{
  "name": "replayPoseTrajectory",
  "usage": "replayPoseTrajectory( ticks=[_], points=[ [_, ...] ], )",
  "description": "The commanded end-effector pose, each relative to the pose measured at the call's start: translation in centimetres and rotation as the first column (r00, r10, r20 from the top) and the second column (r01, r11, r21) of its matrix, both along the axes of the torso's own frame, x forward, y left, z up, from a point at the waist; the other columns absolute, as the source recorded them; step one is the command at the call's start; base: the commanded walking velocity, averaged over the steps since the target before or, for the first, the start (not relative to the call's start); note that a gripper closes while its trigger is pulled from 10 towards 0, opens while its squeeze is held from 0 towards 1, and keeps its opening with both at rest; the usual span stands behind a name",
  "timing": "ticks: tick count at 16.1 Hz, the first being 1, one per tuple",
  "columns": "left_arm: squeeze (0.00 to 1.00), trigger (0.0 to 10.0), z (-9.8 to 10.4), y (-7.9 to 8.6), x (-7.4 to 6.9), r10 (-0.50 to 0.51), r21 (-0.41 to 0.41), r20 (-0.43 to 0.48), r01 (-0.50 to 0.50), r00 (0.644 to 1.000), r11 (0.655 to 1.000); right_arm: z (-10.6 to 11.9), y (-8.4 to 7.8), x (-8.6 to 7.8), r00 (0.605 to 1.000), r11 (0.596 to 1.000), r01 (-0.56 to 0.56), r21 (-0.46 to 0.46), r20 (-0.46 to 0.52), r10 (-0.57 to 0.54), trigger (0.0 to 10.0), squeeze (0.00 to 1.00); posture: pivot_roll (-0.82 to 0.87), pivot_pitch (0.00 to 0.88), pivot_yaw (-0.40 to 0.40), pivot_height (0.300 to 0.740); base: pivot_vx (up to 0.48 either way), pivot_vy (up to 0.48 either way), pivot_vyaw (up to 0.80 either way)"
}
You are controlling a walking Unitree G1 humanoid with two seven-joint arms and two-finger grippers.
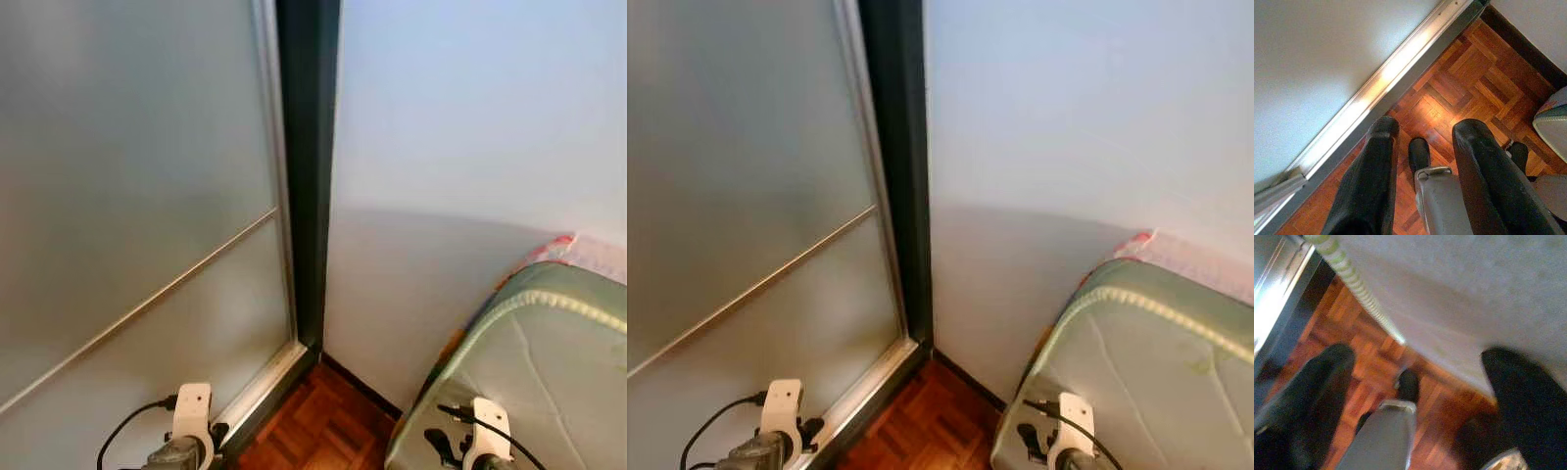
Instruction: Clean up the room
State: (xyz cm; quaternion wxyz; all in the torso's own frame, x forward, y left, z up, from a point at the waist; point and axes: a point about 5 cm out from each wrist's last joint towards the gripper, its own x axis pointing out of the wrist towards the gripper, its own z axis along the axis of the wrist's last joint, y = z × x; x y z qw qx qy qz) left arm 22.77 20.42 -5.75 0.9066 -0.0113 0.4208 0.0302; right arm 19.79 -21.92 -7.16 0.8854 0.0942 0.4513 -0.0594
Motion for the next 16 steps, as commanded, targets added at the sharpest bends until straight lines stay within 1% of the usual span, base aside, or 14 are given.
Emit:
replayPoseTrajectory(
  ticks=[1, 16],
  points=[
    [0.00, 10.0, -0.35, 0.25, -0.59, -0.003, 0.003, -0.029, 0.004, 1.000, 1.000, 0.17, -0.72, 0.02, 1.000, 1.000, 0.023, -0.012, 0.005, -0.023, 10.0, 0.00, 0.03, 0.000, -0.014, 0.740, -0.292, 0.000, 0.00],
    [0.00, 10.0, -0.36, 0.22, -0.59, 0.000, -0.003, -0.030, -0.001, 1.000, 1.000, 0.20, -0.73, 0.06, 1.000, 1.000, 0.021, -0.009, 0.006, -0.021, 10.0, 0.00, 0.04, 0.000, -0.018, 0.740, -0.309, 0.000, 0.00]
  ],
)
